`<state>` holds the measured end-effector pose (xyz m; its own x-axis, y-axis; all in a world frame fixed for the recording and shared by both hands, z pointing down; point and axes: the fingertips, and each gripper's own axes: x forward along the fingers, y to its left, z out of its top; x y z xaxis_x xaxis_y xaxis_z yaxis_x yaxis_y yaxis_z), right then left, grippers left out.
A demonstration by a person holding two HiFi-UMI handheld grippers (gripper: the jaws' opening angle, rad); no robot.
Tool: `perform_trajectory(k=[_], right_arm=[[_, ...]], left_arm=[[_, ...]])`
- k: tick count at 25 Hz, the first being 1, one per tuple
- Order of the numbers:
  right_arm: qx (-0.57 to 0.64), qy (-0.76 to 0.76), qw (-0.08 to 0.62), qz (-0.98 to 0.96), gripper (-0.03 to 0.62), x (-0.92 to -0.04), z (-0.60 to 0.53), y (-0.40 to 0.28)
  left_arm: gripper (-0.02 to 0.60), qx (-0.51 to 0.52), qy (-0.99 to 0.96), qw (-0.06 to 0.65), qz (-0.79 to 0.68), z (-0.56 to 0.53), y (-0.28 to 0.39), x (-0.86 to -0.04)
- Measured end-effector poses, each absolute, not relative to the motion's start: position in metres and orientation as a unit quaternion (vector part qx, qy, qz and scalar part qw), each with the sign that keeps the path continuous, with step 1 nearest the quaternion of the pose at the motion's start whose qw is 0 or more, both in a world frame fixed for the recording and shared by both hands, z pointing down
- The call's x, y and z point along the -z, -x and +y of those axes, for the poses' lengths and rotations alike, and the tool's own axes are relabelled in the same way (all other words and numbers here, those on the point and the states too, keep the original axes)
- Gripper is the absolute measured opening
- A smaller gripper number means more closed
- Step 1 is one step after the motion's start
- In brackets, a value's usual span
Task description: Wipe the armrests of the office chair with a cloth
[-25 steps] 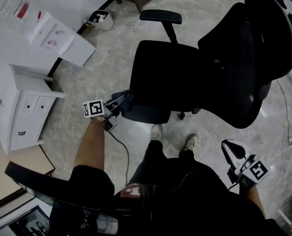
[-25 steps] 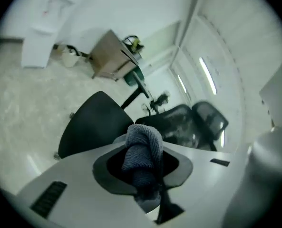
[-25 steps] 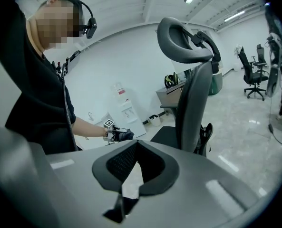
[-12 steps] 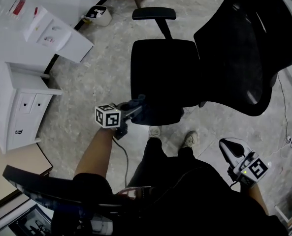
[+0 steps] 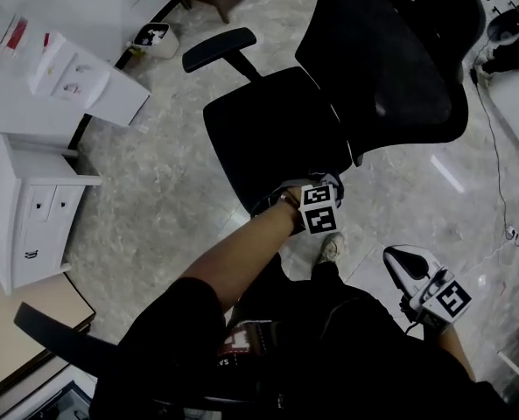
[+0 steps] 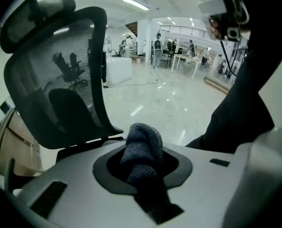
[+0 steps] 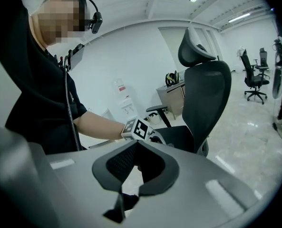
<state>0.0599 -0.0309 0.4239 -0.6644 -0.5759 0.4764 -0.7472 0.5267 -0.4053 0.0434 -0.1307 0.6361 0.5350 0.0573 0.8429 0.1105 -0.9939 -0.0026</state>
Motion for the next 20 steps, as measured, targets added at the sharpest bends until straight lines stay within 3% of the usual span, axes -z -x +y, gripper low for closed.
perform_trajectory(k=[10,20], right_arm=[[-0.282,-0.429,0.097,-0.853,-0.003,-0.405,-0.031,-0.102],[-0.236,-0.47,0.083,-0.847,-0.003,-0.367,-0.015,-0.143]], left_arm=[[0.087,0.498,0.861,-0.083,-0.063,-0.049,0.068,-0.631],[0.084,0.465,0.873,-0.14,-0.05,-0.051,-0.007,-0.63]])
